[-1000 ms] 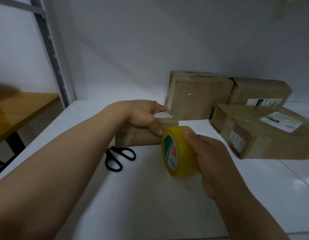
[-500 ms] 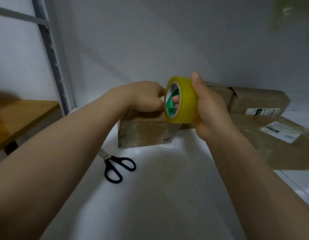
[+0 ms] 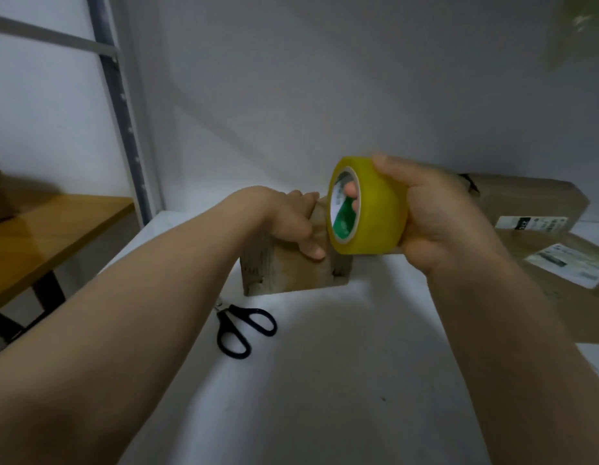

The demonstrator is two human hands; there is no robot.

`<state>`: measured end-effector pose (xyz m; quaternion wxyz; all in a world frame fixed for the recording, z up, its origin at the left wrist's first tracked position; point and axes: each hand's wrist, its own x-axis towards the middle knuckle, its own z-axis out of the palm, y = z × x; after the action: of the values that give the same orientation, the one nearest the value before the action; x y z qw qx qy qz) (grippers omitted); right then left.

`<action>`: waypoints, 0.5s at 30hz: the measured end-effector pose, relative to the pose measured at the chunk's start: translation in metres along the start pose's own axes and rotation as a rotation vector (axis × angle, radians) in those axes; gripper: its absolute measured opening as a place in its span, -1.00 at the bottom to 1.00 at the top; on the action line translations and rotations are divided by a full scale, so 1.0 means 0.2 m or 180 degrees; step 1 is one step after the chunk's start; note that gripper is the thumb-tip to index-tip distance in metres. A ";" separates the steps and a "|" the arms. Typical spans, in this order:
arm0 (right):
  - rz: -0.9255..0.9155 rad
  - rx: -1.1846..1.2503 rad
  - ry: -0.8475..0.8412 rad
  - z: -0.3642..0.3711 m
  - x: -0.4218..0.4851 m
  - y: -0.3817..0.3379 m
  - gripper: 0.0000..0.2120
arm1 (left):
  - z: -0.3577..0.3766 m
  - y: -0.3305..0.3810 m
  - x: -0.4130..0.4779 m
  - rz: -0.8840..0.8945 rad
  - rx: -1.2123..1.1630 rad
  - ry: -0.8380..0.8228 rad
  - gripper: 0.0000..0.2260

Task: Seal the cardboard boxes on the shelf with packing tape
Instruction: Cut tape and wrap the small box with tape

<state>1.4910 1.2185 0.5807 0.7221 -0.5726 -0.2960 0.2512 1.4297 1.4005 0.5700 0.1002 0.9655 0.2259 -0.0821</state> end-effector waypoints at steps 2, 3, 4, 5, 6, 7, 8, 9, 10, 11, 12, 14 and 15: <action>0.0013 -0.0028 -0.0009 -0.02 -0.03 0.01 -0.71 | 0.00 -0.01 0.02 -0.0045 -0.0134 -0.0072 0.05; 0.0010 -0.0031 0.0021 -0.04 -0.04 0.01 -0.71 | -0.01 -0.01 0.02 -0.0045 -0.0166 -0.0112 0.05; 0.0026 -0.0031 0.0066 -0.06 -0.05 0.03 -0.70 | -0.01 0.00 0.02 -0.0033 -0.0164 -0.0127 0.05; 0.0063 -0.0007 0.0095 -0.08 -0.06 0.06 -0.67 | -0.01 0.01 0.02 -0.0027 -0.0139 -0.0121 0.05; 0.0111 0.0038 0.0119 -0.10 -0.07 0.11 -0.61 | -0.01 0.01 0.02 -0.0040 -0.0106 -0.0100 0.05; 0.0205 0.0077 0.0158 -0.12 -0.09 0.15 -0.53 | -0.01 0.02 0.02 -0.0069 -0.0074 -0.0072 0.05; 0.0299 0.0140 0.0190 -0.14 -0.12 0.21 -0.49 | -0.01 0.02 0.02 -0.0084 -0.0052 -0.0034 0.06; 0.0394 0.0173 0.0215 -0.14 -0.15 0.26 -0.49 | 0.00 0.02 0.02 -0.0094 -0.0043 -0.0001 0.07; 0.0464 0.0160 0.0255 -0.14 -0.19 0.32 -0.51 | 0.01 0.01 0.03 -0.0099 -0.0047 0.0018 0.08; 0.0530 0.0085 0.0309 -0.14 -0.22 0.38 -0.49 | 0.01 0.01 0.03 -0.0096 -0.0064 0.0033 0.08; 0.0558 0.0000 0.0362 -0.14 -0.23 0.43 -0.46 | 0.01 0.01 0.03 -0.0081 -0.0085 0.0034 0.09; 0.0567 -0.0024 0.0372 -0.13 -0.27 0.48 -0.62 | 0.02 0.02 0.02 -0.0016 -0.0122 -0.0010 0.08; 0.0572 -0.0006 0.0328 -0.12 -0.28 0.49 -0.75 | 0.01 0.02 0.02 0.0031 -0.0164 -0.0032 0.07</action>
<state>1.4668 1.1840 0.4736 0.7103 -0.6097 -0.2062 0.2849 1.4347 1.3986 0.5679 0.1266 0.9633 0.2227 -0.0806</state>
